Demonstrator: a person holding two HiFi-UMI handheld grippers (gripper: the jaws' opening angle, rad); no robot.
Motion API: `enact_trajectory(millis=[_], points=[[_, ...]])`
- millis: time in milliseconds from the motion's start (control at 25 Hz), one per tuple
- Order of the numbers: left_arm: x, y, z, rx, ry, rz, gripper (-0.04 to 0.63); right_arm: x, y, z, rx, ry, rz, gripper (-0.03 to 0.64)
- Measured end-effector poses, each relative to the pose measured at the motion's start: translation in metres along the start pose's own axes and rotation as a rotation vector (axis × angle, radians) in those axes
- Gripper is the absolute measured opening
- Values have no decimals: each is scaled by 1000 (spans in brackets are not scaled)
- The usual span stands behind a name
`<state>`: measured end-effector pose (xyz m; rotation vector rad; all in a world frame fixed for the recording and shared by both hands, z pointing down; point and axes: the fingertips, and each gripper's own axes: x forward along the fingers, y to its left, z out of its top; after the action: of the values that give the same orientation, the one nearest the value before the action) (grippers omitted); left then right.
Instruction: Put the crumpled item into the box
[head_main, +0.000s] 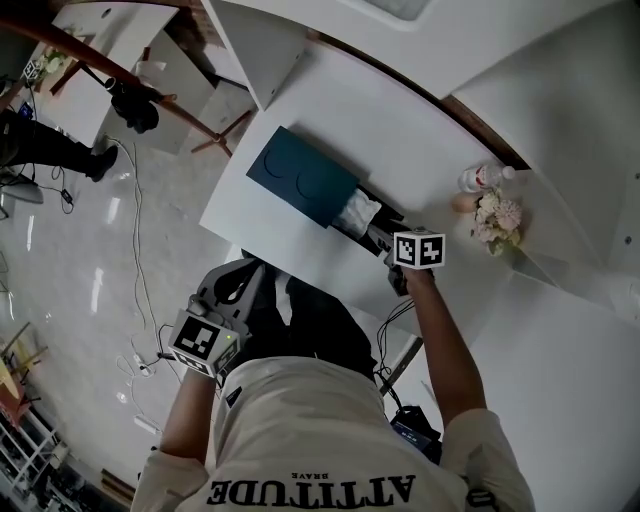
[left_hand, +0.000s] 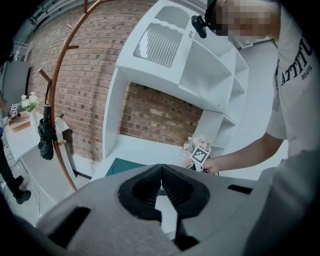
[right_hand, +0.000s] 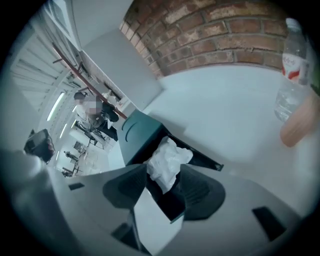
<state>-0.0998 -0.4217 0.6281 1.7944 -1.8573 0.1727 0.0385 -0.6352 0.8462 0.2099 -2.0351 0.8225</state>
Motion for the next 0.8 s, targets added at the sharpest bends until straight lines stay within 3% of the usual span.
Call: enact_trajectory(millis=[360,800], points=[[-8,-15,8,20,-34,-50,26,-67,59,15,-86,-232,89,79],[-70,-24,4,100,-72,-122,26,-144,128,-27,-129,-431,41,41]])
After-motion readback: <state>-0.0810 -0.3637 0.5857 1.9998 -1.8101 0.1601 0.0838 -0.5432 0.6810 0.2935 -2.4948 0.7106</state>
